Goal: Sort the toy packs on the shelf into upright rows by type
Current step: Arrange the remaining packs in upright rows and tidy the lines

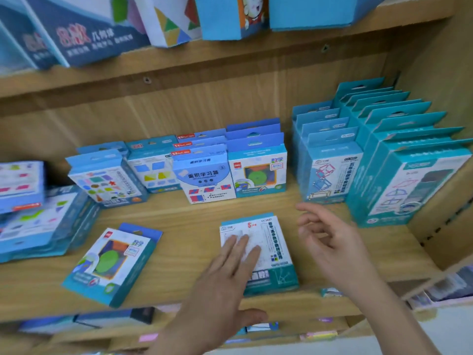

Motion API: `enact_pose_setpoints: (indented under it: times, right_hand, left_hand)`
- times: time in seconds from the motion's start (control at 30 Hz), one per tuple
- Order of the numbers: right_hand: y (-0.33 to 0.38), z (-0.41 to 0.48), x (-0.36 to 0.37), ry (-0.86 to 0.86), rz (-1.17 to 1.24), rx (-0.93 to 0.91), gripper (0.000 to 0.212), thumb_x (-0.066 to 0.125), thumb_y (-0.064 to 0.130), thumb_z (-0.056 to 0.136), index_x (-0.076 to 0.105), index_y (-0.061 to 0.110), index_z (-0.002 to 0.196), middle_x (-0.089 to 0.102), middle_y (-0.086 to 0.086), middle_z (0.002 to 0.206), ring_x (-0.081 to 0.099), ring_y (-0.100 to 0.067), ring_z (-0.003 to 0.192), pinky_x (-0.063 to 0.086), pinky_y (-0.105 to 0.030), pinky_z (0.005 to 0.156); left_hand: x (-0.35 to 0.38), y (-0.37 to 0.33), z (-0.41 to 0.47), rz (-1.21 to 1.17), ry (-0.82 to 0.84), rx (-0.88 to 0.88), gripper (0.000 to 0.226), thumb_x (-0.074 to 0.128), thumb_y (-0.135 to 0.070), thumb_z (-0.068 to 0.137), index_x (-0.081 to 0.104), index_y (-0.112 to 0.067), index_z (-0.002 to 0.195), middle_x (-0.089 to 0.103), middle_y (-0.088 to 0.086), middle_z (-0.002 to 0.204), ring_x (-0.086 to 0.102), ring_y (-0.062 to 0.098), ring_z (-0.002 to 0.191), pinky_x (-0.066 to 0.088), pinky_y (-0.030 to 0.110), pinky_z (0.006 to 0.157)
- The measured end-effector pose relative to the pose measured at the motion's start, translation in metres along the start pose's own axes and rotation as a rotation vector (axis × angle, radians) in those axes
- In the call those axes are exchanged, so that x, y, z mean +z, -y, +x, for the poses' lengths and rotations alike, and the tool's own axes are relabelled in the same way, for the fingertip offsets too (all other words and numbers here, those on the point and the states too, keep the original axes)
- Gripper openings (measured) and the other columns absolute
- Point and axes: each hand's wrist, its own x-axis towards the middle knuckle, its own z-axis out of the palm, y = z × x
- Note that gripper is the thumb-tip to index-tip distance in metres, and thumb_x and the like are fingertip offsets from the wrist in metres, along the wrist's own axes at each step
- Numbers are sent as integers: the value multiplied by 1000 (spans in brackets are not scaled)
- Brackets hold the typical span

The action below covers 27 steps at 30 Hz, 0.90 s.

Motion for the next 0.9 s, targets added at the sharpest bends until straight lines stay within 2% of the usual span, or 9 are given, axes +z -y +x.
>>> enact_pose_setpoints:
  times: [0.1, 0.2, 0.3, 0.37, 0.43, 0.5, 0.67, 0.8, 0.9]
  right_hand:
    - [-4, -1, 17, 88, -15, -3, 46, 64, 2, 84, 57, 42, 106, 65, 9, 95, 60, -5, 89, 52, -18, 71]
    - [-7, 1, 20, 150, -10, 18, 36, 66, 17, 85, 58, 43, 108, 66, 17, 105, 57, 1, 105, 51, -23, 83]
    - [-13, 2, 17, 235, -117, 41, 31, 63, 27, 88, 55, 52, 103, 60, 37, 108, 54, 10, 108, 44, -22, 92]
    - [-14, -2, 19, 295, -276, 52, 31, 57, 41, 87, 49, 51, 115, 62, 29, 115, 54, 2, 113, 44, -30, 97]
    - [-17, -8, 24, 328, -346, 76, 50, 47, 54, 82, 40, 44, 131, 59, 22, 124, 52, -5, 118, 44, -36, 99]
    - [-17, -10, 30, 322, -313, 104, 52, 49, 49, 86, 37, 39, 136, 59, 21, 126, 53, -5, 118, 45, -37, 99]
    - [-10, -10, 34, 187, 140, 238, 49, 59, 2, 89, 49, 32, 128, 68, 12, 113, 63, 2, 102, 53, -24, 85]
    - [0, -9, 39, 84, 327, 279, 65, 72, -1, 76, 50, 37, 125, 73, 4, 99, 71, -17, 85, 59, -31, 71]
    - [8, -6, 45, 120, 359, 279, 63, 73, 3, 73, 51, 33, 124, 74, -5, 93, 71, -24, 80, 59, -36, 70]
  left_hand:
    - [8, -1, -2, 4, -90, 6, 72, 37, -64, 81, 49, -20, 136, 46, 3, 144, 42, 22, 133, 52, 30, 90]
    - [4, 0, 0, 12, -143, 49, 63, 37, -60, 84, 60, -19, 126, 57, 2, 134, 50, 22, 128, 52, 33, 90]
    - [4, 4, -5, -102, -159, 34, 62, 42, -63, 82, 56, -25, 129, 50, -6, 140, 40, 10, 134, 44, 25, 101]
    - [4, 7, -10, -301, -202, -99, 71, 42, -69, 79, 46, -29, 137, 34, -17, 147, 20, -5, 139, 24, 15, 112]
    - [4, 7, -11, -320, -211, -256, 85, 23, -76, 75, 28, -29, 146, 24, -20, 150, 9, -5, 140, 12, 11, 112]
    - [3, 2, -8, -298, -216, -325, 85, 16, -74, 77, 13, -28, 148, 26, -15, 152, 12, 5, 142, 20, 18, 110]
    - [-5, -6, -7, -713, -331, -482, 65, 59, -28, 91, 22, -45, 141, 57, -15, 129, 58, 10, 111, 45, 22, 87]
    - [-15, -9, -13, -1098, -495, -418, 82, 58, 10, 85, 28, -43, 140, 60, -22, 123, 62, 7, 107, 53, 29, 84]
    - [-18, -4, -17, -1196, -566, -463, 96, 61, 19, 78, 28, -54, 132, 62, -17, 121, 64, 9, 103, 56, 31, 80]
